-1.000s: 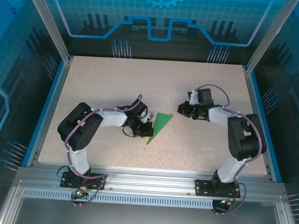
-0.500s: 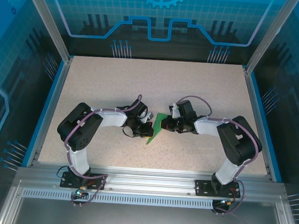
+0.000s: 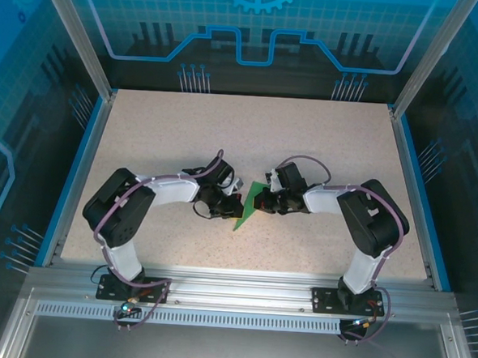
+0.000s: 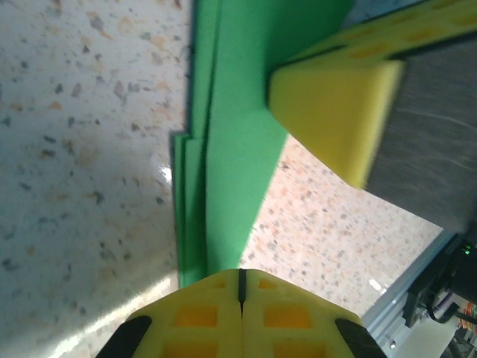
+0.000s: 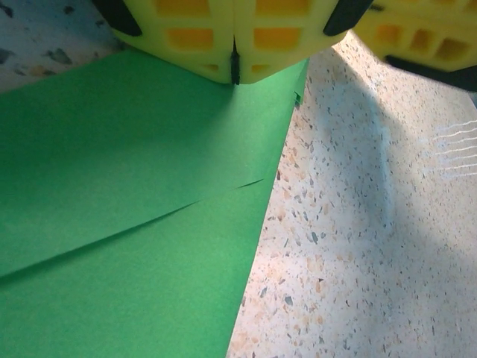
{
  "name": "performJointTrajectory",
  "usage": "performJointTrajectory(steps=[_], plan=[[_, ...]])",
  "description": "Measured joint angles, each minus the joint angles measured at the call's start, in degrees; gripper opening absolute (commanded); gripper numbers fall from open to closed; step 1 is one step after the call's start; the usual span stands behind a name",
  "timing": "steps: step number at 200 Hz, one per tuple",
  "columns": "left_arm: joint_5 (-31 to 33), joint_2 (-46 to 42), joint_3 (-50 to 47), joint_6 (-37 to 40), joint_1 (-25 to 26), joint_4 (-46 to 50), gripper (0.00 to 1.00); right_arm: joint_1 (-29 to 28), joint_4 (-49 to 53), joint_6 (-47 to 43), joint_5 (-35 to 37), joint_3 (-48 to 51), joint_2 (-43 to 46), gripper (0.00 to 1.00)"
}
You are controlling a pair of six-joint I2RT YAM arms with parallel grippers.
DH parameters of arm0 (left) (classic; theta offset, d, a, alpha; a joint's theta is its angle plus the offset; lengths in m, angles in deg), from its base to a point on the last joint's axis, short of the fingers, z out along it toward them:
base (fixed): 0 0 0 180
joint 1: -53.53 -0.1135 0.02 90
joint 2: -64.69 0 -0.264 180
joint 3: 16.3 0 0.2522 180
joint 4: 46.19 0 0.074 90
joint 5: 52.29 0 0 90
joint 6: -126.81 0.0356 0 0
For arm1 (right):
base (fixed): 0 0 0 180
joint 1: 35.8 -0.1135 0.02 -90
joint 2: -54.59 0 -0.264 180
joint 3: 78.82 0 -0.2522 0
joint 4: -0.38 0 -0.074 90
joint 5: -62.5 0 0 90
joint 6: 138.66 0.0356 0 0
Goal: Fold a paper plane with a square sheet of paper (fold left side to right side)
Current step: Fold the wing for the fifth time at the center of the table.
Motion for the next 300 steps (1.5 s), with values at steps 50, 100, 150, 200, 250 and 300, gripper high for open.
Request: performJointTrajectory(steps=[50,100,150,200,250,300], plan=[[-2.27,-3.26,-0.04,-0.02,0.26,1.07,0.08,-0.02,0.61,-0.02,0.02,-0.5,-0.28,0.0],[-4.09,-2.1,-1.05,-0.02,0.92,0.96,0.1,-0.04,1.18,-0.04,0.02,-1.55,-1.01,0.0],[-3.91,0.37,-1.07,0.0,0.96,0.94,0.1,-0.09,1.33,-0.22,0.04,-1.79,-1.18,0.0],[-2.71,1.22,-1.4,0.0,0.96,0.79,0.1,-0.11,2.67,-0.76,0.09,-2.58,-1.4,0.0],[-1.95,1.86,-1.81,0.0,0.96,0.44,0.1,-0.31,3.39,-1.46,0.5,-2.91,-1.4,0.0],[-1.97,1.9,-2.54,0.0,0.96,-0.7,0.1,-0.39,4.74,-1.86,0.85,-3.65,-1.49,0.0]])
